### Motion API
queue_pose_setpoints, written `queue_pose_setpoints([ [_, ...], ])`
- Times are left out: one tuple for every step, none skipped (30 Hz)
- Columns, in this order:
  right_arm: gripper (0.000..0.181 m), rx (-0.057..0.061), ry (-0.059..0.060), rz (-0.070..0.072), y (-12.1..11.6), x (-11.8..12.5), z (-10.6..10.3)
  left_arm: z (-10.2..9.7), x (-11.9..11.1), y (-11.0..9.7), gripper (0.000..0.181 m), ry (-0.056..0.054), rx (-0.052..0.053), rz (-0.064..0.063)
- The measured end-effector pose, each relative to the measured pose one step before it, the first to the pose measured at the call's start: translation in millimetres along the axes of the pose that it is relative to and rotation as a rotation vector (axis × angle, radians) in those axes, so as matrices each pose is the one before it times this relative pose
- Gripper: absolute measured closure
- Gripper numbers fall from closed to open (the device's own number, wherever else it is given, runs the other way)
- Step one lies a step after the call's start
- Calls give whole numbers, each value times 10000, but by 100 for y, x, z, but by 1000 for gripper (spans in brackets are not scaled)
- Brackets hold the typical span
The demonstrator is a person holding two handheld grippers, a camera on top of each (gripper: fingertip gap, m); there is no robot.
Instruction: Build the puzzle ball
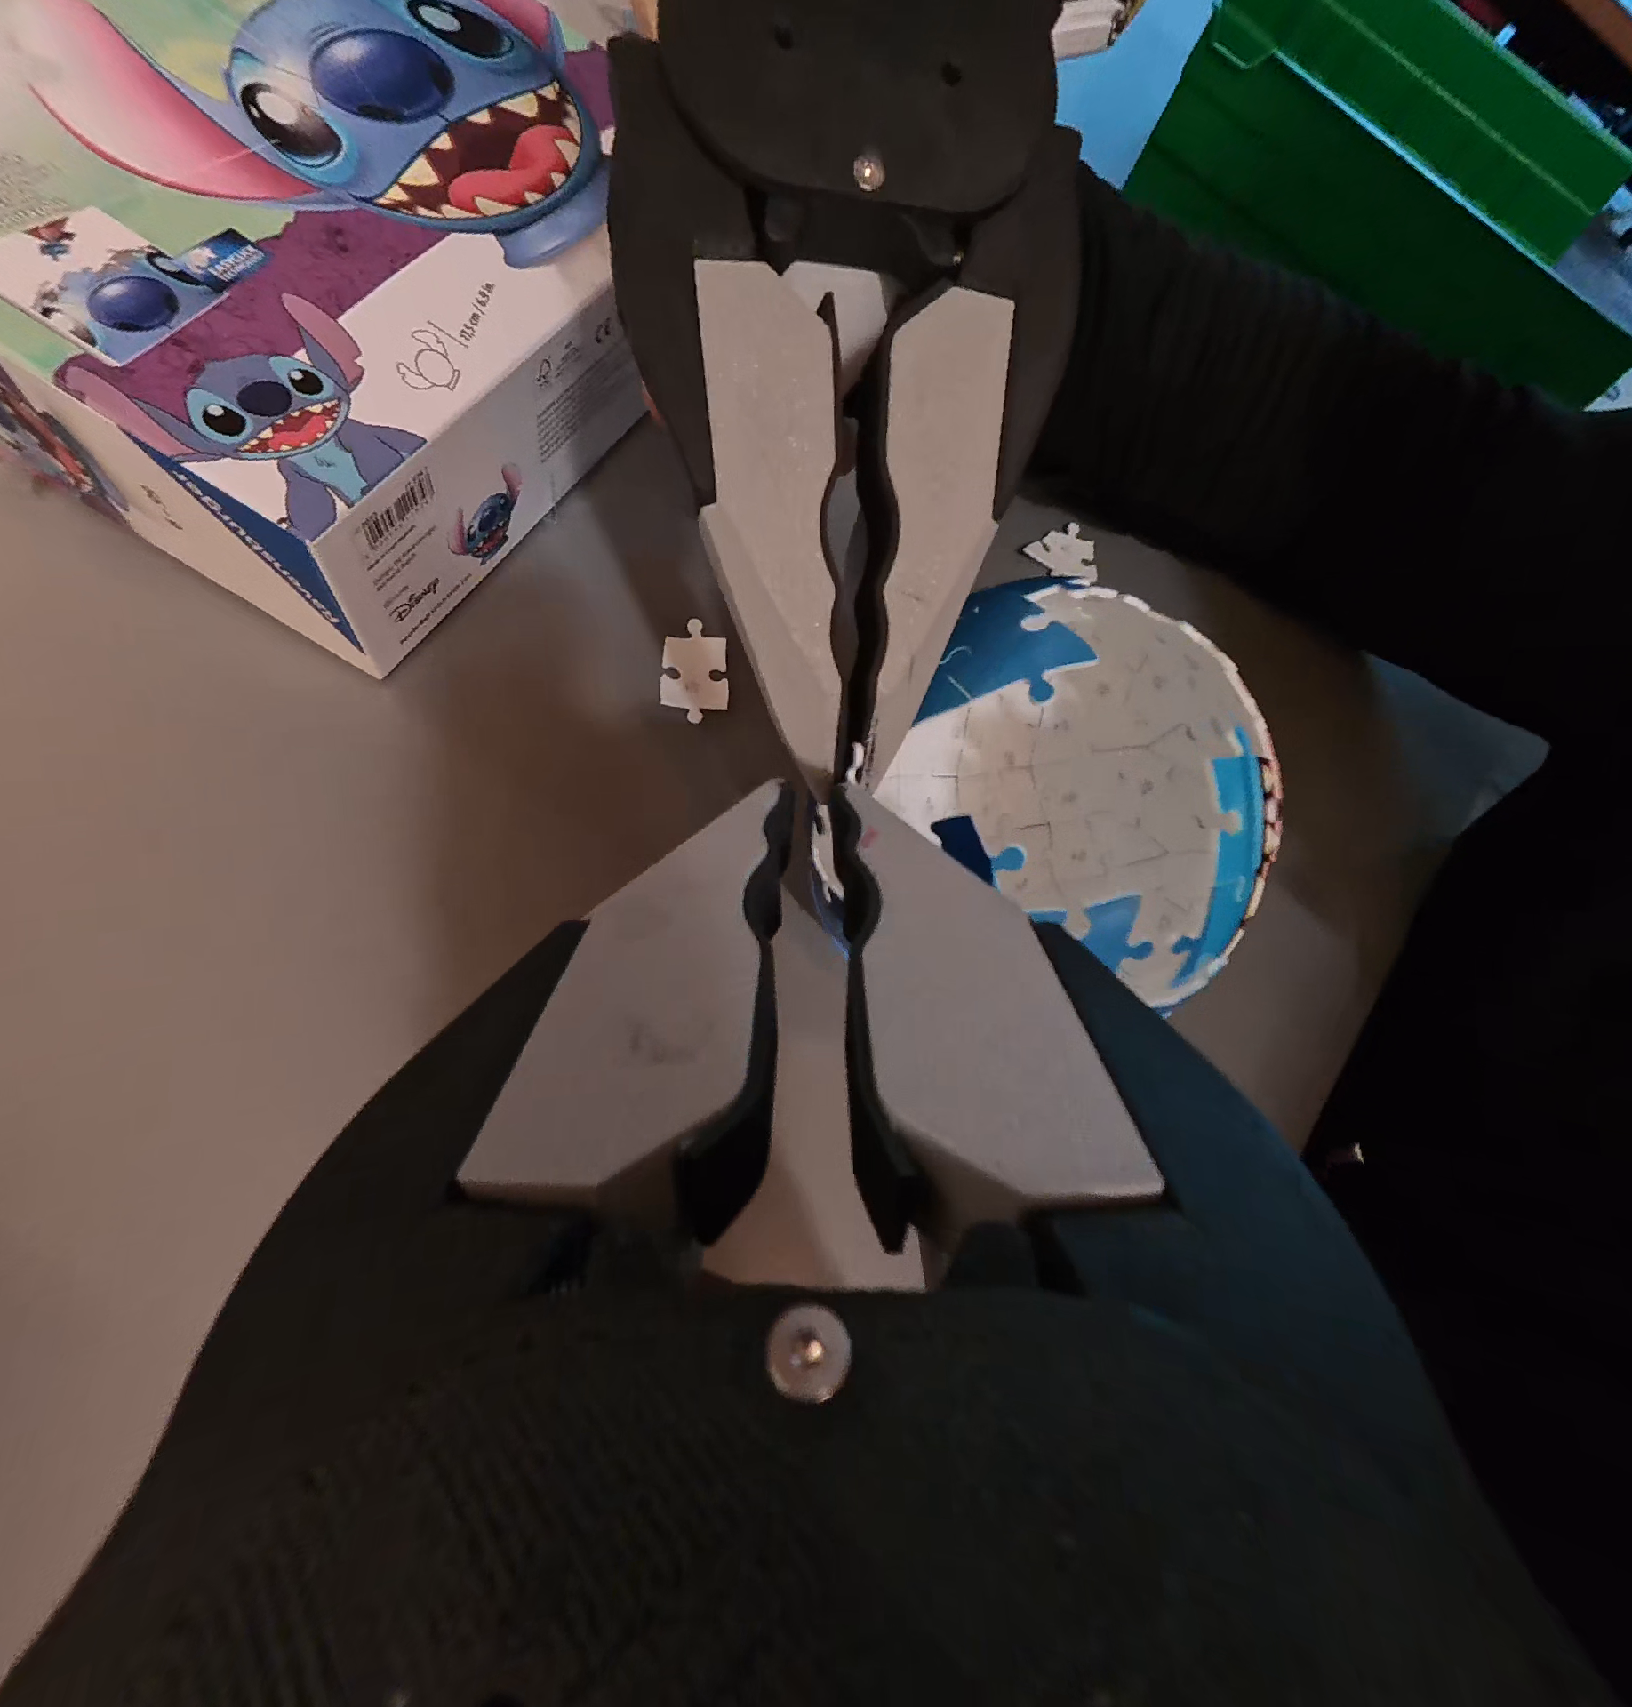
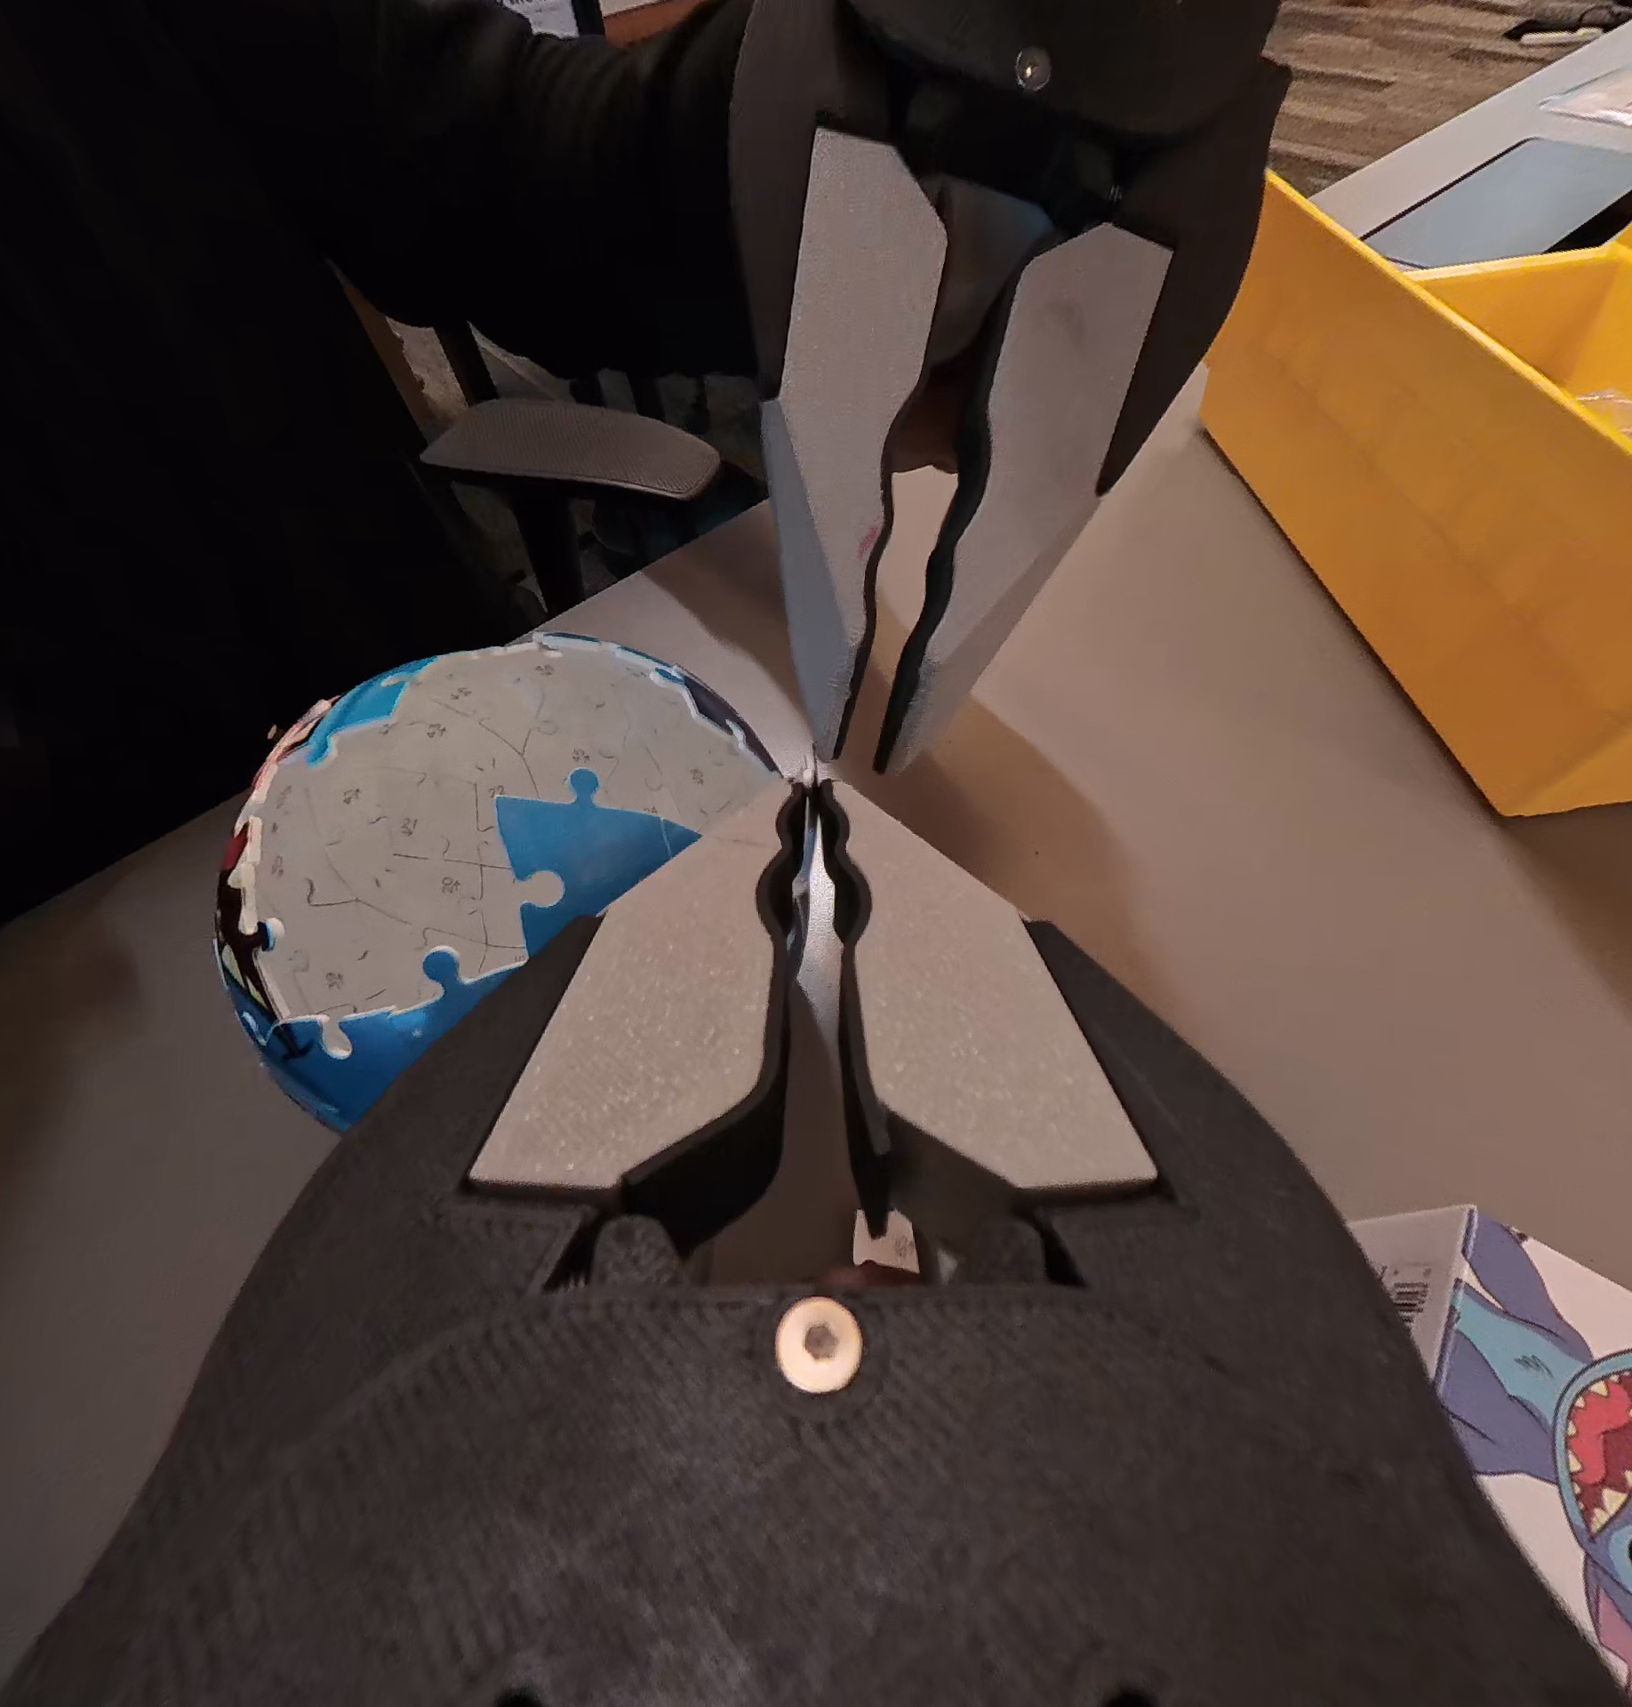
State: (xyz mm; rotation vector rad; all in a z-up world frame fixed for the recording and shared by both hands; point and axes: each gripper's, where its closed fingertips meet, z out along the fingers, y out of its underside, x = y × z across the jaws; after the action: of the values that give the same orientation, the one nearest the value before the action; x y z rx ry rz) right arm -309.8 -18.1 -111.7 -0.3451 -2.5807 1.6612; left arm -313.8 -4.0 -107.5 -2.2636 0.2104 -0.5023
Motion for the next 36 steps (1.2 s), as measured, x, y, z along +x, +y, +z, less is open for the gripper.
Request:
queue_pose_setpoints([
  [181, 31, 4, 0, -14, 13, 3, 65, 34, 96, 176, -3, -61, 15],
  [181, 17, -39, 23, 10, -26, 26, 27, 27, 64, 176, 6, -29, 6],
  [181, 2, -40, 40, 45, -19, 27, 11, 21, 45, 176, 7, -17, -14],
  [181, -1, -39, 42, 77, -15, 37, -11, 32, 20, 176, 20, 0, -13],
  [180, 4, -38, 43, 64, -14, 27, -45, 84, -30, 176, 60, 25, -23],
  [180, 4, -8, 57, 50, 41, 4, -89, 96, -93, 176, 63, 63, -33],
  [180, -36, 33, 72, 104, 103, 0, -140, 78, -142, 174, 51, 90, -28],
  [180, -35, 41, 62, 84, 99, -1, -136, 103, -108, 171, 74, 65, -48],
  [181, -1, 16, 37, 1, 45, 11, -93, 70, -75, 171, 37, 53, -15],
  [181, 11, 20, 24, -30, 38, 8, -32, -32, 5, 171, -41, -5, 17],
  [181, -1, 55, 27, -28, 92, 6, 56, -57, 118, 171, -60, -74, 27],
  [181, -4, 58, 50, -24, 123, -7, 123, -21, 186, 171, -47, -115, 30],
  [181, 25, -14, 82, -41, 33, -23, 159, 27, 200, 171, -30, -120, 48],
  [181, 71, -69, 99, -102, -44, -54, 142, 36, 152, 171, -28, -95, 50],
  [181, 83, -76, 102, -100, -48, -69, 124, 60, 64, 171, -14, -54, 44],
  [181, 53, -66, 101, -55, -35, -78, 53, 64, -42, 172, -2, 4, 28],
  [181, 22, -45, 88, -8, -13, -57, 10, -9, -114, 173, -23, 30, 21],
  [181, 59, -52, 53, -64, -59, -49, -21, 22, -151, 177, 14, 66, 24],
  [181, 76, -78, 9, -91, -119, -31, -33, -9, -160, 181, 10, 73, 10],
  [181, 42, -25, -19, -62, -57, -24, -22, 44, -107, 181, 46, 30, 10],
  [181, 2, 20, -31, -6, 0, -22, -1, -49, -55, 181, -15, 9, 13],
  [181, -18, 3, -20, 14, -14, -24, 16, -46, -18, 181, -40, 7, 41],
  [181, -16, -28, -13, 11, -74, -16, 22, -23, 8, 181, -47, -2, 34],
  [180, -22, -31, -9, 23, -71, -5, 4, -12, 18, 181, -48, -9, 25],
  [180, -35, -18, -8, 20, -49, -21, -18, -18, 5, 181, -52, -6, 26],
  [178, -31, 12, 1, -9, -11, -69, -42, -68, -2, 181, -82, -7, 36],
  [172, 5, 64, 14, -90, 78, -138, -70, -55, -41, 181, -80, 9, 44],
  [170, 71, 57, 8, -185, 58, -207, -56, -11, -95, 181, -63, 31, 29],
  [170, 134, 28, -3, -267, 8, -229, -42, -30, -110, 181, -85, 37, 21],
  [171, 144, 33, -4, -278, 27, -217, -16, -5, -80, 181, -115, 23, 57],
  [171, 105, 51, 6, -218, 57, -161, 15, -6, -23, 181, -137, -14, 88],
  [171, 50, 54, 25, -127, 86, -85, 52, 8, 46, 181, -152, -61, 120],
  [172, -8, 3, 31, -38, 12, -3, 68, 17, 119, 181, -160, -101, 143],
  [172, -53, -34, 14, 39, -75, 66, 79, 10, 115, 181, -155, -96, 130],
  [174, -76, 11, -11, 81, -7, 82, 68, 48, 93, 181, -103, -79, 100],
  [176, -87, 38, -9, 102, 29, 87, 62, 101, 56, 181, -53, -58, 75],
])
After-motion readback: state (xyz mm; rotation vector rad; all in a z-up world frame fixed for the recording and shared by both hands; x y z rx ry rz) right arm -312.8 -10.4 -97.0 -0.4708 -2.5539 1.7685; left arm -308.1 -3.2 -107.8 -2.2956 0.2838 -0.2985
